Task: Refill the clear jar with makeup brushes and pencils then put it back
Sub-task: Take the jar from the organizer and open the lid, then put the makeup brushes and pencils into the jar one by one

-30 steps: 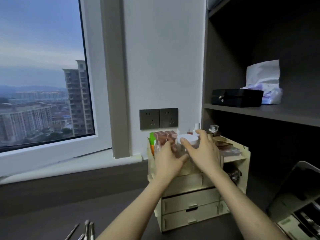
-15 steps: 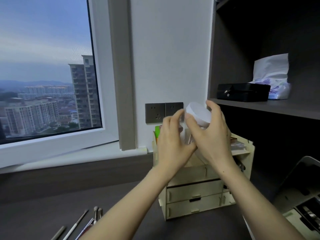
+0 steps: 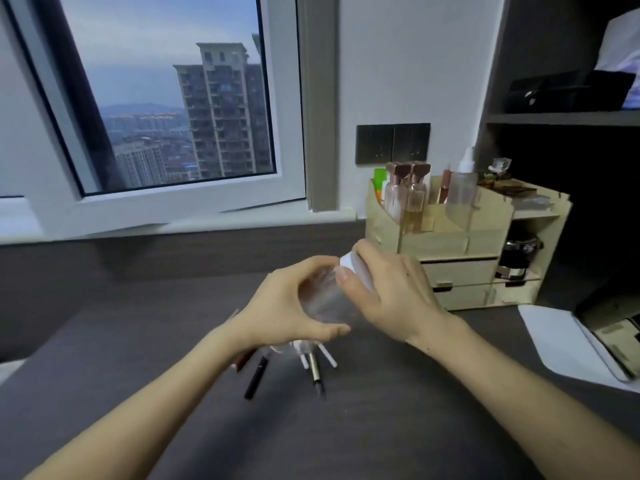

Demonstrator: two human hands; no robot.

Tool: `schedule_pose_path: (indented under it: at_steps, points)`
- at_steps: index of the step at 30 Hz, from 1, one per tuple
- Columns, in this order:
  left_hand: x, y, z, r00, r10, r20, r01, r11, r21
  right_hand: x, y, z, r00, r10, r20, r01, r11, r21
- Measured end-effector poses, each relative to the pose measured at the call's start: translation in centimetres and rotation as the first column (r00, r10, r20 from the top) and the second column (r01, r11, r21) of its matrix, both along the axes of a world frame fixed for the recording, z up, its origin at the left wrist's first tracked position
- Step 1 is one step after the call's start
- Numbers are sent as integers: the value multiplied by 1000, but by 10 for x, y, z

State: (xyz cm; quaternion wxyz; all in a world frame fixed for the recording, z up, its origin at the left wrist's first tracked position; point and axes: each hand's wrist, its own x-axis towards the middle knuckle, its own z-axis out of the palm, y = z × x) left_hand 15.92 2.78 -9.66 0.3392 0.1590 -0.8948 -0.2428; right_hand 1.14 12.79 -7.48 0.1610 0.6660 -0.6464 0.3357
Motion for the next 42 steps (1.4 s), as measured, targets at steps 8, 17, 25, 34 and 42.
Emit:
schedule_pose_path:
  at_steps: [8, 17, 25, 34, 42]
  points:
    - [73, -2, -25, 983, -131, 125, 71, 914, 399, 33, -5, -33, 861, 363, 357, -456, 862, 222]
    - [95, -22, -54, 956, 184, -229, -20, 820, 572, 11, -15, -105, 455, 130, 881, -333, 942, 33]
    - [121, -53, -70, 710, 500, -496, -117, 778, 617, -19, -18, -145, 656, -305, 691, 77, 937, 341]
    - [138, -59, -83, 705, 543, -456, -241, 789, 566, -27, 5, -146, 820, -227, 526, -8, 914, 405]
    - [129, -55, -83, 795, 512, -324, -374, 835, 403, -9, -11, -137, 952, -270, 147, 205, 913, 352]
